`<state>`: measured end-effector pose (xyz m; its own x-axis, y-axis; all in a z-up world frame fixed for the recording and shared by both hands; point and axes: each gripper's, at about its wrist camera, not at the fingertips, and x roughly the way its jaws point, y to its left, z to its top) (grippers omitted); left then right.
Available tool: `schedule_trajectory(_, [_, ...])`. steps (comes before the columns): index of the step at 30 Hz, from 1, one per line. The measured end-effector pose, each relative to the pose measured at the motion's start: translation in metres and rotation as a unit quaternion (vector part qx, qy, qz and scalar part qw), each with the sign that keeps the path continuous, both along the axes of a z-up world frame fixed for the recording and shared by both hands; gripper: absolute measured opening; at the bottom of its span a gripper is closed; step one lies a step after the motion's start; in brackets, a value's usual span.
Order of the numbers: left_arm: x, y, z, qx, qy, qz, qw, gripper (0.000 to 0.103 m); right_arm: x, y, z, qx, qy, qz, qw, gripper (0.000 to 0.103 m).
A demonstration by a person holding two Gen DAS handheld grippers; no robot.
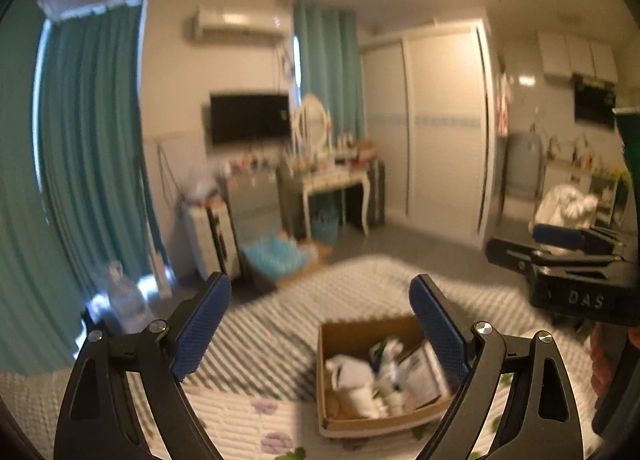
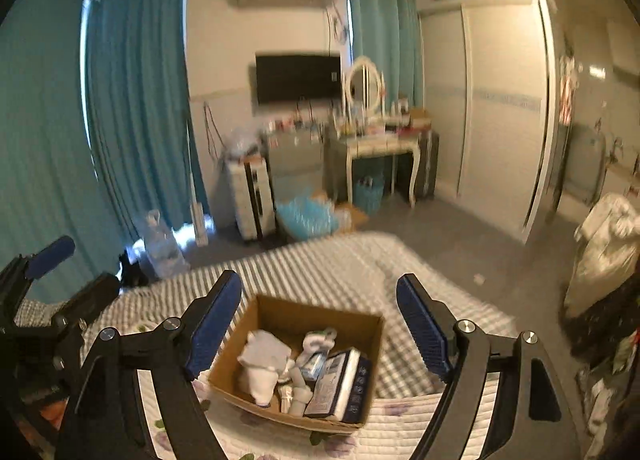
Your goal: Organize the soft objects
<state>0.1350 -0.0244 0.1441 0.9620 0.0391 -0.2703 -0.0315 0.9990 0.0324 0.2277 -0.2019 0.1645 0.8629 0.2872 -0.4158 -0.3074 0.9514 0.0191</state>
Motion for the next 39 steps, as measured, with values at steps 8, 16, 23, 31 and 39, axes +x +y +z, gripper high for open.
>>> schedule_trajectory(8, [-0.103,-0.012,0.057,0.003,-0.094,-0.013,0.9955,0.092,-0.122,-0.017,0.054,-0.013,-0.114,-0.003,0.993,0.101])
schedule_trajectory(16, [-0.147,-0.015,0.014,0.035,-0.119,0.021,0.9920,0.092,-0.192,-0.032,0.003,0.046,-0.130,0.011,0.990,0.103])
schedule_trajectory(23, [-0.136,-0.004,-0.058,0.023,-0.081,0.023,0.9961,0.092,-0.186,-0.024,-0.082,0.045,-0.120,-0.007,0.992,0.103])
schedule_trajectory(31, [-0.101,0.011,-0.142,0.001,-0.017,0.029,0.9994,0.092,-0.147,-0.008,-0.170,0.032,-0.074,-0.019,0.997,0.103])
schedule_trajectory(39, [-0.102,0.011,-0.164,0.011,0.002,0.021,0.9997,0.092,-0.143,-0.003,-0.197,0.030,-0.065,-0.033,0.997,0.103])
